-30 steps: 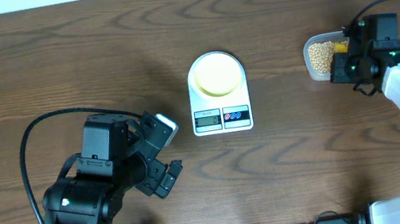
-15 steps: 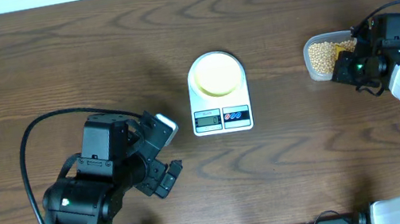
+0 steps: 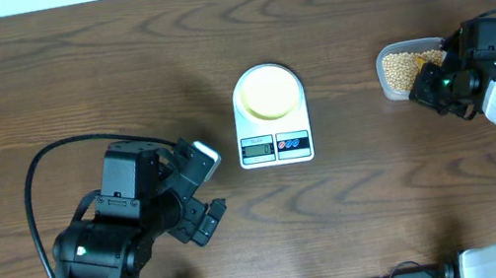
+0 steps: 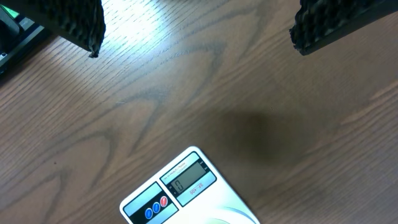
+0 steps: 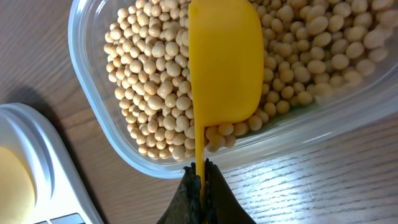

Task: Scoop item into bowl and weigh 50g on scale
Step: 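Lower the scoop into the soybeans with the right gripper, then drag the scoop through the soybeans and lift it filled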

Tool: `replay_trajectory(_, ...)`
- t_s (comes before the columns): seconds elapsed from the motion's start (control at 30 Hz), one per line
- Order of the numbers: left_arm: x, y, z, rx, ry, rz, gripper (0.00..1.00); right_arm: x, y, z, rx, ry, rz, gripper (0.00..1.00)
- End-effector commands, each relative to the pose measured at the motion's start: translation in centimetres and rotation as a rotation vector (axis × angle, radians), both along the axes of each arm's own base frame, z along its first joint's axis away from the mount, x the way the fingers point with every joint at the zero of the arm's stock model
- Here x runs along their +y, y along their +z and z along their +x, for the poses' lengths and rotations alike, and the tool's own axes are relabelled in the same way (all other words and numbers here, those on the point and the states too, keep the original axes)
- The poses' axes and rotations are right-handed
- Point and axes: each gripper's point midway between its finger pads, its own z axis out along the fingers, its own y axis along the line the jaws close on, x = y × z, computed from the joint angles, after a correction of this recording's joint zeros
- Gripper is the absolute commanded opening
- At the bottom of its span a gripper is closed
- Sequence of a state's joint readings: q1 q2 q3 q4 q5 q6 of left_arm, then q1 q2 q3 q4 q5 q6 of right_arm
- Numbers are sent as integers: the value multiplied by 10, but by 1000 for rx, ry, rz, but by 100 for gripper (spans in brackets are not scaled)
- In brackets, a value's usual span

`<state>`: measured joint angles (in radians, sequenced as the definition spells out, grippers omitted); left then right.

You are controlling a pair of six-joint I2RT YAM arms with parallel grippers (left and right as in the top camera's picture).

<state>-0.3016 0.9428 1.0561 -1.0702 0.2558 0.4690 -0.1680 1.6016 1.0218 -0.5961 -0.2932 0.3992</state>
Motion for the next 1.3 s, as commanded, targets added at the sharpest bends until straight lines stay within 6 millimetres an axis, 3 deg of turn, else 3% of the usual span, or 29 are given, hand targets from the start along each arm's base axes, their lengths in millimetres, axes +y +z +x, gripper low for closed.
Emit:
replay_trajectory(0.0,1,11,4,-31,4,-1,98,5,-8,-9,55,-59,63,1)
replay_trajectory(0.53,1,11,4,-31,4,-1,98,-37,-8,-13,72,-243,104,1)
replay_trajectory(0.83,1,11,4,-31,4,-1,98,-56,2,-13,22,-300,241,1)
replay_trajectory(1.27,1,11,4,-31,4,-1,98,-45,11,-10,-4,-265,334,1)
